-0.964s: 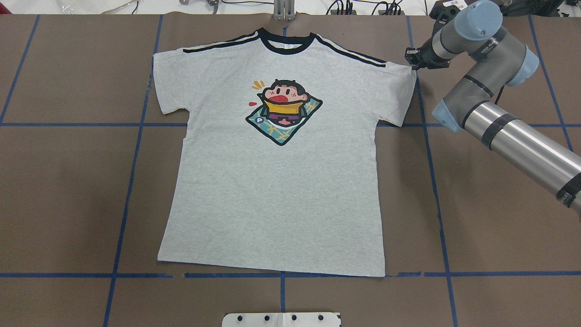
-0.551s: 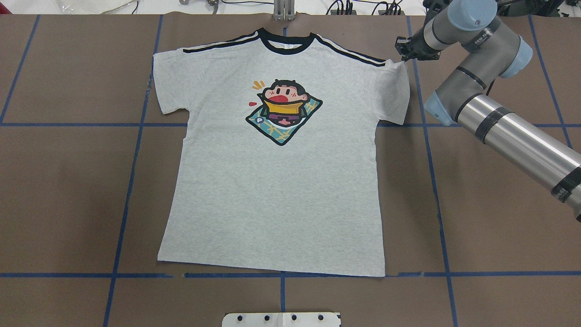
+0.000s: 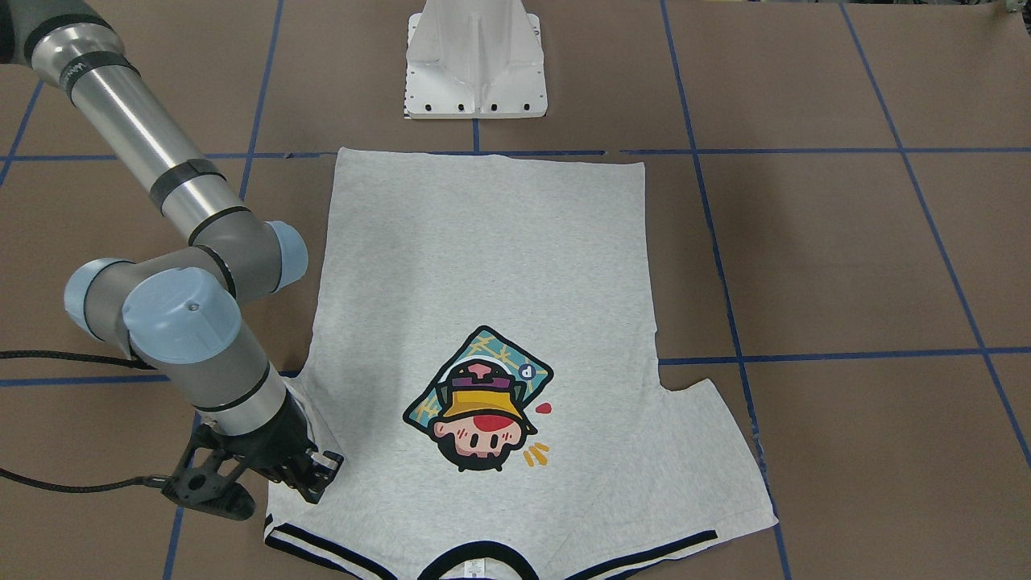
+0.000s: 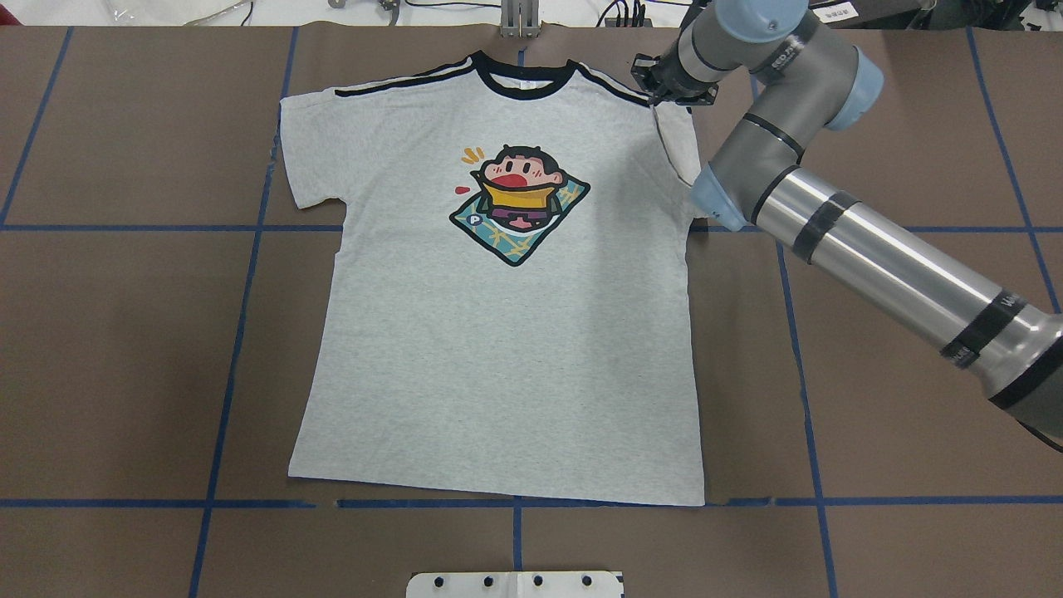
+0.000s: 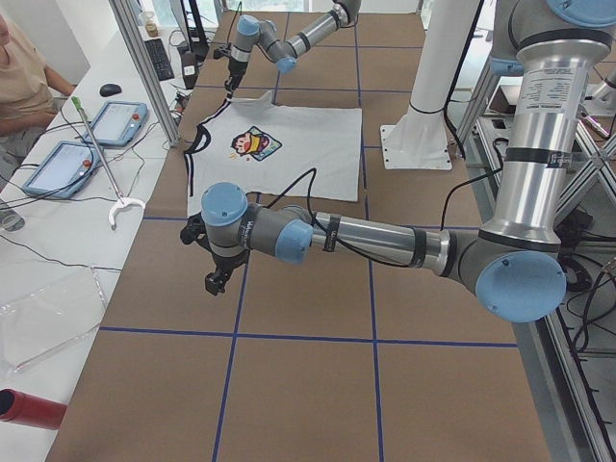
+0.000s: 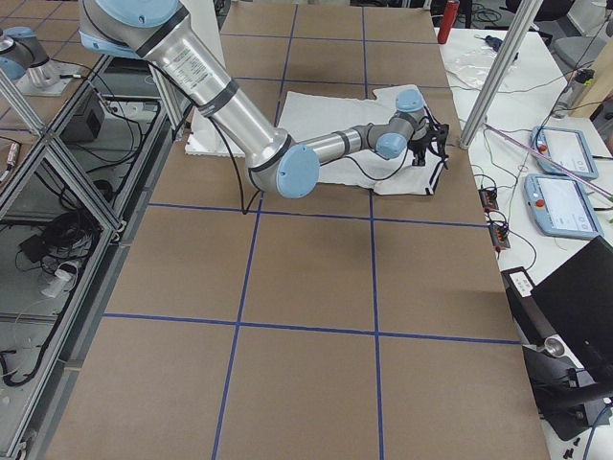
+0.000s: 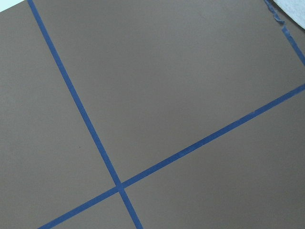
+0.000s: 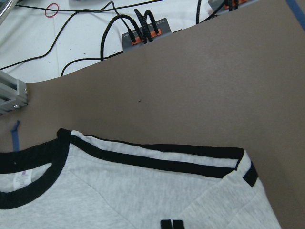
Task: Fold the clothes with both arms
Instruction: 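Move the right gripper to the sleeve nearest it and grasp it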
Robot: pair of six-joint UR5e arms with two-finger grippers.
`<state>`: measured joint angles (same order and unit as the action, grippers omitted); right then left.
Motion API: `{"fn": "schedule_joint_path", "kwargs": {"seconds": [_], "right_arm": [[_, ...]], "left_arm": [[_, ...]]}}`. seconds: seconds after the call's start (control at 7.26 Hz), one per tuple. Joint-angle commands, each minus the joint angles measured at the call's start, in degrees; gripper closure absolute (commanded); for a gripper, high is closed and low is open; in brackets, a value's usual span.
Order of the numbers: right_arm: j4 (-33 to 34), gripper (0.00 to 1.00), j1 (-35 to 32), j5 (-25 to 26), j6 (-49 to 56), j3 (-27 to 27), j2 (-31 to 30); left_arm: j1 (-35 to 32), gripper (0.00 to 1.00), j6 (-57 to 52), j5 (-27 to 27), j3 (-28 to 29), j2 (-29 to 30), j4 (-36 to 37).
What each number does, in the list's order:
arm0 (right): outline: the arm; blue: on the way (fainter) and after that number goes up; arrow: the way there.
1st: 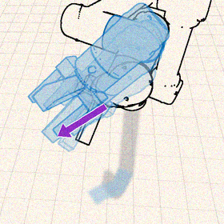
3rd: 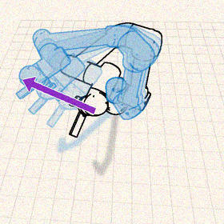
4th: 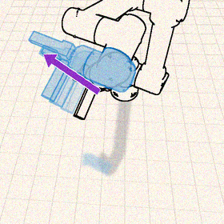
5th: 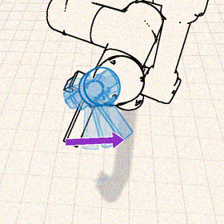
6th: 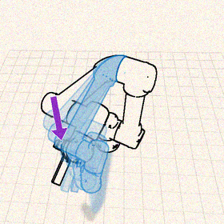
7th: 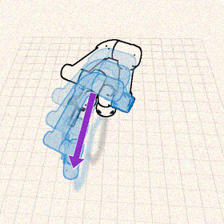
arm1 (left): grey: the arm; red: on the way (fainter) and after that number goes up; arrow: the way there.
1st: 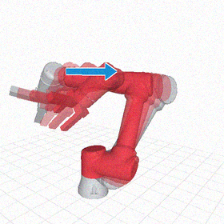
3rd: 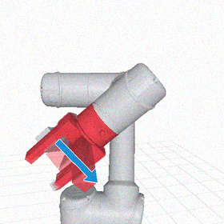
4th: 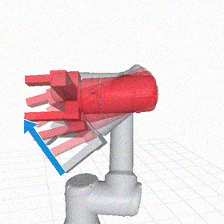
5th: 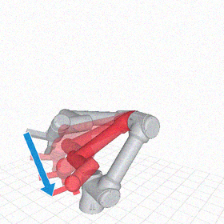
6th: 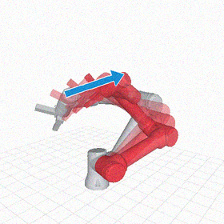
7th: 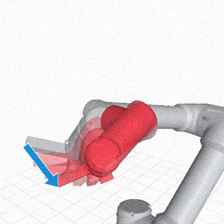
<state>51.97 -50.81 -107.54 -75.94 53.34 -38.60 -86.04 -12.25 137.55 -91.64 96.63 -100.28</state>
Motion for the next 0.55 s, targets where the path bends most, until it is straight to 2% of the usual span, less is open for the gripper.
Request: {"fn": "schedule_joint_path", "kwargs": {"seconds": [0.0, 0.14, 0.28, 0.41], "right_arm": [[0.33, 1.0, 0.97, 3.65, -0.43, -10.59, 8.26], [0.33, 1.0, 1.24, 4.09, -0.26, -10.8, 8.37], [0.07, 0.75, 2.46, 4.18, 0.09, -10.8, 8.37], [-0.46, 0.01, 2.99, 4.27, 0.53, -10.28, 8.46]], "left_arm": [[0.0, 0.0, 0.03, 0.0, -0.03, 0.13, 0.0], [0.09, 0.0, 0.3, 0.0, -0.03, 0.13, 0.0], [0.09, 0.0, 0.47, 0.0, 0.23, 0.57, -0.44], [0.44, 0.0, 0.74, -0.08, 0.75, 1.27, -1.92]]}}
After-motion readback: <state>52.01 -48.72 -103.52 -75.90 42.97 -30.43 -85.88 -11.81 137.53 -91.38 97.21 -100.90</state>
